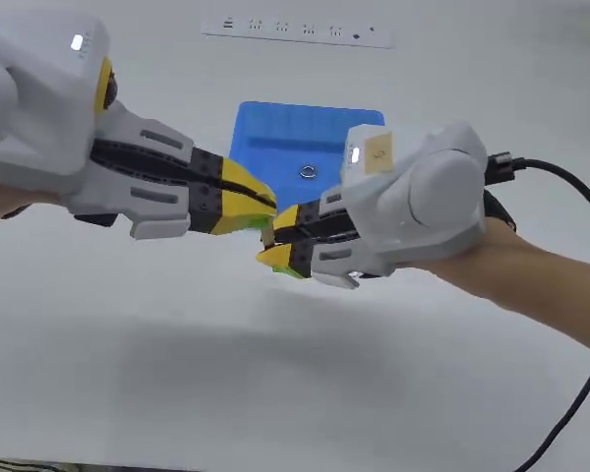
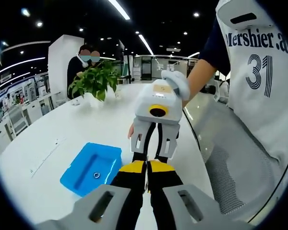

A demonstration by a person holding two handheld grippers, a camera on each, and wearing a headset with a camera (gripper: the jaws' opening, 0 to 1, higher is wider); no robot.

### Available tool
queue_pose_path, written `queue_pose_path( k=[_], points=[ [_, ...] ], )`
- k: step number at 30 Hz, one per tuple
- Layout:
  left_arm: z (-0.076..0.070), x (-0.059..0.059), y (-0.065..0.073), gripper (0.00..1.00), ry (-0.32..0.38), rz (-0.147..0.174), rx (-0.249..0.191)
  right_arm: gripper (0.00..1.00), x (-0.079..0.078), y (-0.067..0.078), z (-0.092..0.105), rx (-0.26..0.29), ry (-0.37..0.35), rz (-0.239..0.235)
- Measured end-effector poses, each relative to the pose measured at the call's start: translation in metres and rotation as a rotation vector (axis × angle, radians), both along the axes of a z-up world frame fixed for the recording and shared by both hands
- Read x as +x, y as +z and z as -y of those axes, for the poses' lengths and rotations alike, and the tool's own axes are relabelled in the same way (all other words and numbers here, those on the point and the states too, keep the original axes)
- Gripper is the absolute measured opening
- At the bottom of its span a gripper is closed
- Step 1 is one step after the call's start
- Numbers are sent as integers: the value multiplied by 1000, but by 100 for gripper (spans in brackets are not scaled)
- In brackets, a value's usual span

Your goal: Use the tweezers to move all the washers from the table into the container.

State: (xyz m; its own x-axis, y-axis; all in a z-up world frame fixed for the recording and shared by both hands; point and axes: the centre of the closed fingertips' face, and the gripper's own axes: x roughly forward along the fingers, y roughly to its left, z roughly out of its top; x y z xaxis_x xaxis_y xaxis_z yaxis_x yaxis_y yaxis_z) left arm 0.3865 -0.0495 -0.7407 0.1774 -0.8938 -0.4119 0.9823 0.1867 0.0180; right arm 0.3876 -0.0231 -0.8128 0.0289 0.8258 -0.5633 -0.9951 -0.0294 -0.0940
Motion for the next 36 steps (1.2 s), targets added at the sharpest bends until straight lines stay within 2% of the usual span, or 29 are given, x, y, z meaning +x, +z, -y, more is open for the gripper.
queue_pose_path(
  k=[8, 14, 17, 23, 26, 36],
  points=[
    [8, 11, 35, 5, -29, 90, 10, 10, 17, 36, 5, 20, 0, 82],
    [12, 26, 49, 5, -43, 134, 21, 10, 35, 50, 8, 32, -16, 127],
    [13, 36, 52, 5, -45, 151, 22, 10, 45, 54, 9, 50, -31, 129],
    [18, 62, 52, 5, -58, 174, 38, 10, 72, 55, 13, 55, -67, 149],
    [21, 72, 48, 5, -74, 173, 46, 10, 81, 52, 16, 55, -76, 143],
    [26, 107, 21, 5, -87, 151, 62, 10, 117, 24, 20, 38, -111, 124]
  ],
)
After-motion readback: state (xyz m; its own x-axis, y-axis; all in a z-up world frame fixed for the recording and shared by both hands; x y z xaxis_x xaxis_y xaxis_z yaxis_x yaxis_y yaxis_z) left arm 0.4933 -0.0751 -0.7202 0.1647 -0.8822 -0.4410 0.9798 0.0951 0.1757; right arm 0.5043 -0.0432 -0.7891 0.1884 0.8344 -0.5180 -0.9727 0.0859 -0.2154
